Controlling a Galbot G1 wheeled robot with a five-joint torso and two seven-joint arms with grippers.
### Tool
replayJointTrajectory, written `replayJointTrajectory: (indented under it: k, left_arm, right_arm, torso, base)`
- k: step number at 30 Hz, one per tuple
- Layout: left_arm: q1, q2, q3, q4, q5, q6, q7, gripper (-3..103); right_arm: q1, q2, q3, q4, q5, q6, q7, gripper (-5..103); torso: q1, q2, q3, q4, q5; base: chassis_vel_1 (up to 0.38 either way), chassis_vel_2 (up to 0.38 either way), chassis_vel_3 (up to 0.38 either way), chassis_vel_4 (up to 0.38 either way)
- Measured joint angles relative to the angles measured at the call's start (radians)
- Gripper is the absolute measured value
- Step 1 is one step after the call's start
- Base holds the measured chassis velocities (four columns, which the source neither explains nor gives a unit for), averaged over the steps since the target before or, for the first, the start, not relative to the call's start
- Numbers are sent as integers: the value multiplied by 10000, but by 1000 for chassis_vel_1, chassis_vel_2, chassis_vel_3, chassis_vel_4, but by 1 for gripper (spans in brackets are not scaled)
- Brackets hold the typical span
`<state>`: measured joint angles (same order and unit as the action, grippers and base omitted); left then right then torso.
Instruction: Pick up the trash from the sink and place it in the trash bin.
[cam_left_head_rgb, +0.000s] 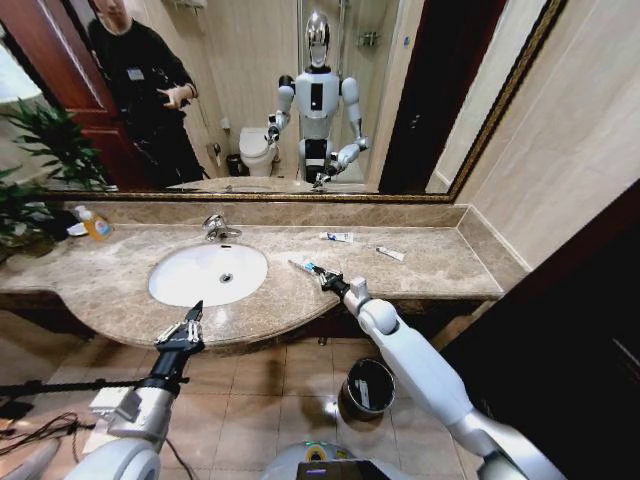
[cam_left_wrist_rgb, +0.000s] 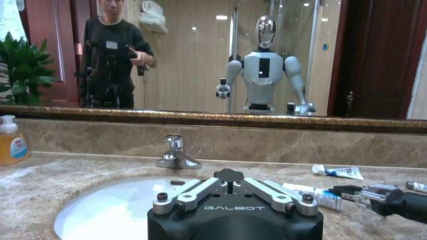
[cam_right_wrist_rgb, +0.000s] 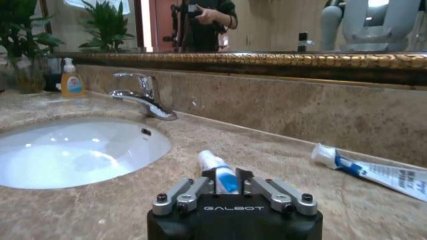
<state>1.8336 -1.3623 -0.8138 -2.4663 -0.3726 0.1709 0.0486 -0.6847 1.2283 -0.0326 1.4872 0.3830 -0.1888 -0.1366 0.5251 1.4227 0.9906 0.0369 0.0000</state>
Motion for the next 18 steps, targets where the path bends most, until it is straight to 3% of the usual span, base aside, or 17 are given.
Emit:
replayJointTrajectory:
  k: [2, 4, 6, 10, 16, 18]
  left_arm:
    - [0, 0, 0, 0, 0, 0, 0, 0]
    - [0, 0, 0, 0, 0, 0, 0, 0]
    - [0, 0, 0, 0, 0, 0, 0, 0]
    - [0, 0, 0, 0, 0, 0, 0, 0]
    - [0, 0, 0, 0, 0, 0, 1, 0]
    - [0, 0, 0, 0, 0, 0, 1, 0]
  right_arm:
    - [122, 23, -60, -105, 39, -9, 0, 24]
    - [372, 37, -232, -366, 165, -49, -48, 40]
    - [445, 30, -302, -455, 222, -71, -79, 40]
    - [657, -19, -470, -814, 264, -157, -319, 61]
    - [803, -61, -605, -1052, 151, -174, -453, 78]
    - [898, -29, -656, -1194, 81, -173, -453, 89]
  torso:
    - [0, 0, 0, 0, 0]
    - [0, 0, 0, 0, 0]
    - [0, 0, 0, 0, 0]
    - [0, 0, 0, 0, 0]
    - [0, 0, 0, -1, 0]
    - [0, 0, 0, -1, 1]
  base:
    - [0, 0, 0, 0]
    - [0, 0, 0, 0]
    - [0, 0, 0, 0]
    - [0, 0, 0, 0]
    - [0, 0, 0, 0]
    - [0, 0, 0, 0]
